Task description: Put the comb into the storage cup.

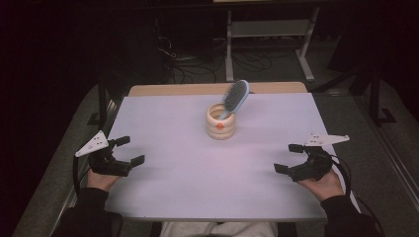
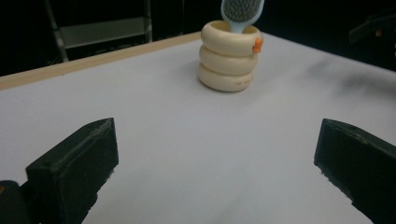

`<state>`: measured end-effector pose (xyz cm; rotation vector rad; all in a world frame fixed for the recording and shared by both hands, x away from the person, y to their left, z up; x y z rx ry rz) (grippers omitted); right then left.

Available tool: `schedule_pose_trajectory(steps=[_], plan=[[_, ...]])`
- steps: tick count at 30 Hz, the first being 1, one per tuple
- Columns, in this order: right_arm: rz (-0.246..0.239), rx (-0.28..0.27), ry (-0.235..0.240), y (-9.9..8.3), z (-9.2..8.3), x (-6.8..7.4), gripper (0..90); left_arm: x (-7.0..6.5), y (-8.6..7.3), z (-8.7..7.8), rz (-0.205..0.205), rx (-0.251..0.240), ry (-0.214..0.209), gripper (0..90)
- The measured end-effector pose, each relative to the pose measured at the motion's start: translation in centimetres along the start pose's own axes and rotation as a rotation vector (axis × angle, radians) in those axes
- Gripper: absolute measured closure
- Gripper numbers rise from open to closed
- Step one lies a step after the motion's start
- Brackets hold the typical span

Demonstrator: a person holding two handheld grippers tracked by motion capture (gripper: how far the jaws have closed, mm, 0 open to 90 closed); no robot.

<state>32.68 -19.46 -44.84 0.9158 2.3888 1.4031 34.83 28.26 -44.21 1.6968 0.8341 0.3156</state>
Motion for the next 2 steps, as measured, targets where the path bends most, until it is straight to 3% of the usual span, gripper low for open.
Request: schedule_pose_trajectory(steps=[2], plan=[[0.002,-0.006,-0.002,0.03,-0.12,-0.03,0.0,0.1,-0.05,-0.24,-0.006,-0.007,0.007,0.0]])
Point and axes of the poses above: each handheld gripper's, and its own axes: z roughly forward along the jaws, y roughly out of its top, x roughly to its left, the point moved 8 cm from there along z, roughly forward along the jaws, and after that the axes turned 6 degrees about -z, right-handed, at the moved point
